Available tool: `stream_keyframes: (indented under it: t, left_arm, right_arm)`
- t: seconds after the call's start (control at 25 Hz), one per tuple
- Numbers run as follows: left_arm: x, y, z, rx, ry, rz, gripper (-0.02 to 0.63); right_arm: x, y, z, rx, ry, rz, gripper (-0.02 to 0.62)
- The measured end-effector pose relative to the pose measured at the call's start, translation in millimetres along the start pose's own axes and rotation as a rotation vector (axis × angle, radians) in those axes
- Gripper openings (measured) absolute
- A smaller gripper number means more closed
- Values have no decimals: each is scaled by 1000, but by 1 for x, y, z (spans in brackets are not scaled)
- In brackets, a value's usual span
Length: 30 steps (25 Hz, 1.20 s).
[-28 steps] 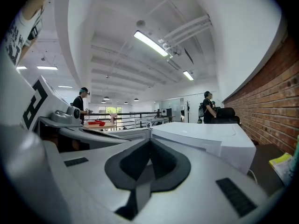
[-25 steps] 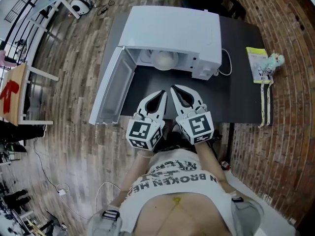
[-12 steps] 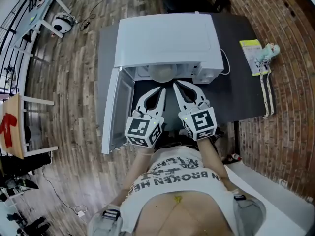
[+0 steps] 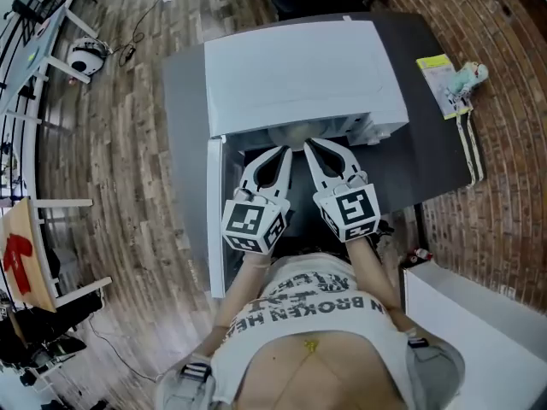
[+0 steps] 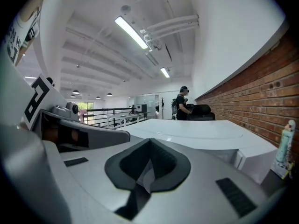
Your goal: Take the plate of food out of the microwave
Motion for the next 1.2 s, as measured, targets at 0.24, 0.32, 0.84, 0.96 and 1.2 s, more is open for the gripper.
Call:
stream_keyframes:
  t: [0.24,0.32,0.84,0.96,1.2]
  left_arm:
    - [15,9,-4,20,21,12,6]
    - [17,12,-8,30,9,8,6]
    - [22,9,-28,28,-114,8,6]
    - [25,11,-29,33,-129,13,6]
    - [30,17,-35,47,-141,28,6]
  right_arm:
    - [-5,12,-7,30,42,6,8]
    - [-10,15,-9,40,36,9,8]
    - [-37,14,-23,52,-87,34,8]
    - [-39,16,-26,57,-98,31,8]
    - [-43,22,-33,71,-117,32,8]
Point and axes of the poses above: the fingertips, and each gripper's own axes: z backward along the fingers, x to its left, y out of its underside, the point moved 1 cm from there along z, backward along the fingers, and after that the axes turned 13 degrees about y, right-handed, at the moved point
